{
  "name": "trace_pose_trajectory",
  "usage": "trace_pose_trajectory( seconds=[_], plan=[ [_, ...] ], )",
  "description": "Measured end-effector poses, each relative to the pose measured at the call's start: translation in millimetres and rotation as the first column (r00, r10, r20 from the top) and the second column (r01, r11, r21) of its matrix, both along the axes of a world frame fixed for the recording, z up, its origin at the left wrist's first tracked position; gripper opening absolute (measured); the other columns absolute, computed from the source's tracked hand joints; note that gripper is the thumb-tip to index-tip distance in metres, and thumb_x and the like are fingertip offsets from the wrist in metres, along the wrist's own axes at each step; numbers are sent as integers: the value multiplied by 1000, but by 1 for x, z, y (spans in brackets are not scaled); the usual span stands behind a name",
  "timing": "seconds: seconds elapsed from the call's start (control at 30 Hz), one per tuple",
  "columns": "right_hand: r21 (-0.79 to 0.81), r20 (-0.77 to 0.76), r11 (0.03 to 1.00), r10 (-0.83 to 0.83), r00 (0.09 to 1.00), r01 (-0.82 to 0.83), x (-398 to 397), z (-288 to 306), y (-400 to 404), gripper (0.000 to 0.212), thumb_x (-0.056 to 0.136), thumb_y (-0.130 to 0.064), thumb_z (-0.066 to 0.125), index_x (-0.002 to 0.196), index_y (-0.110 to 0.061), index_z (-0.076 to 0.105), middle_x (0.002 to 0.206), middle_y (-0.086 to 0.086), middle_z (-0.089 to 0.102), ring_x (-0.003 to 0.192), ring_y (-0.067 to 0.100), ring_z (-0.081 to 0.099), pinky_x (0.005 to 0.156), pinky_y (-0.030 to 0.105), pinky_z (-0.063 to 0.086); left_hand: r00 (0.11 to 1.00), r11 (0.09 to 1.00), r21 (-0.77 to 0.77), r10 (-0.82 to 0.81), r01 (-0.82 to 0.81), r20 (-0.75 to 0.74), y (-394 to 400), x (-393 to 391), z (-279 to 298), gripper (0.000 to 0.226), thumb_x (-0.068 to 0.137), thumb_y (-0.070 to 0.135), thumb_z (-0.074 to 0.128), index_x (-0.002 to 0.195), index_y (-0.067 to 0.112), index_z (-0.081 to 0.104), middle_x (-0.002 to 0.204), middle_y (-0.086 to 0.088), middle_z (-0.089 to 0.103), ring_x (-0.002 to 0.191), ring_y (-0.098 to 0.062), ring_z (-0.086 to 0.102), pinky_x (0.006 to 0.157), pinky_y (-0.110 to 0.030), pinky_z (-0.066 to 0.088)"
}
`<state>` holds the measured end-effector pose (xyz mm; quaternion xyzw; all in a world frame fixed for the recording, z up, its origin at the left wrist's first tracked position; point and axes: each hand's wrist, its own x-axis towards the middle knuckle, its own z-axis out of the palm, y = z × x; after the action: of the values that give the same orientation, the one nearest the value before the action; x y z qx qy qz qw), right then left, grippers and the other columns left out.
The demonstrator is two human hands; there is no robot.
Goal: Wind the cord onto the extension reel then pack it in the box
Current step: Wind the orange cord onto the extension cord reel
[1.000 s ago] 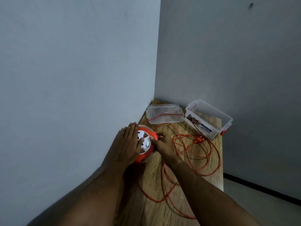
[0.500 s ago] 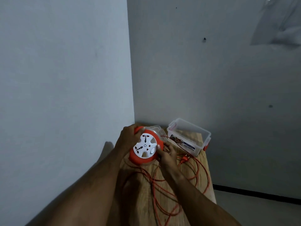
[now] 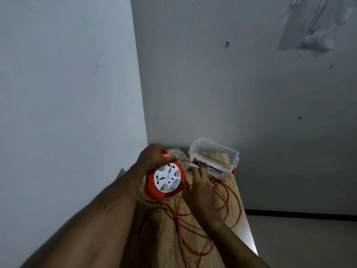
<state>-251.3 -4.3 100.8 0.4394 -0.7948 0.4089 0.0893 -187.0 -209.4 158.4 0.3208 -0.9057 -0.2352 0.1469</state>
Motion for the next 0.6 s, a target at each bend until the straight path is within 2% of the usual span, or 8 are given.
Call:
trace_pose_trajectory(
  seconds=[0.07,0.13,0.23,0.3,0.37,0.47,0.53,0.6],
  plan=[
    [86,-212,990,128,969,-112,8,11,-5,45,91,-41,57,132,-24,51,129,2,53,106,12,58,85,25,54,1000,1000,28,12,-11,-24,1,-5,3,54,67,80,65,59,27,63,60,10,65,56,-8,62,56,-26,47],
    [203,-321,967,213,923,-153,13,17,-10,59,85,-38,66,138,-24,45,137,9,48,115,22,56,91,35,56,999,1000,23,1,-1,-37,8,-12,9,56,66,80,67,51,26,58,50,11,57,51,-7,57,52,-23,37],
    [251,-380,957,238,894,-148,7,21,-9,71,78,-43,70,142,-24,45,145,13,43,131,31,46,100,43,49,1000,1000,24,-14,14,0,20,-22,16,61,59,86,64,62,26,70,63,11,67,61,-8,63,57,-26,46],
    [252,-413,955,255,874,-159,0,23,-9,69,76,-44,75,137,-23,51,141,13,48,126,32,53,94,41,55,999,999,29,-27,26,40,25,-25,21,72,57,90,60,82,25,79,79,9,74,74,-12,67,71,-33,55],
    [247,-396,949,283,874,-195,-6,24,-11,67,75,-41,78,133,-21,53,134,11,53,110,28,63,82,35,59,998,999,16,-31,30,53,27,-28,24,75,56,92,59,86,26,80,80,10,74,74,-11,68,74,-35,57],
    [218,-240,947,286,928,-236,-14,29,-6,65,77,-42,79,133,-22,56,124,4,64,97,18,68,79,26,58,999,1000,10,-11,10,46,35,-35,23,72,54,92,61,85,29,80,78,13,74,71,-8,67,72,-34,58],
    [59,-8,973,223,975,-222,-16,32,-3,54,75,-42,82,121,-24,62,109,-8,70,90,5,66,79,16,53,1000,999,28,25,-25,3,42,-37,21,63,56,92,61,77,35,78,71,15,72,65,-2,66,68,-30,58],
    [-125,282,987,135,950,-104,-16,36,0,48,72,-45,84,111,-27,63,99,-21,65,87,-6,62,72,6,47,994,996,26,86,-84,-66,51,-40,24,53,56,91,62,59,39,71,56,18,66,51,3,61,54,-22,48]
  ],
)
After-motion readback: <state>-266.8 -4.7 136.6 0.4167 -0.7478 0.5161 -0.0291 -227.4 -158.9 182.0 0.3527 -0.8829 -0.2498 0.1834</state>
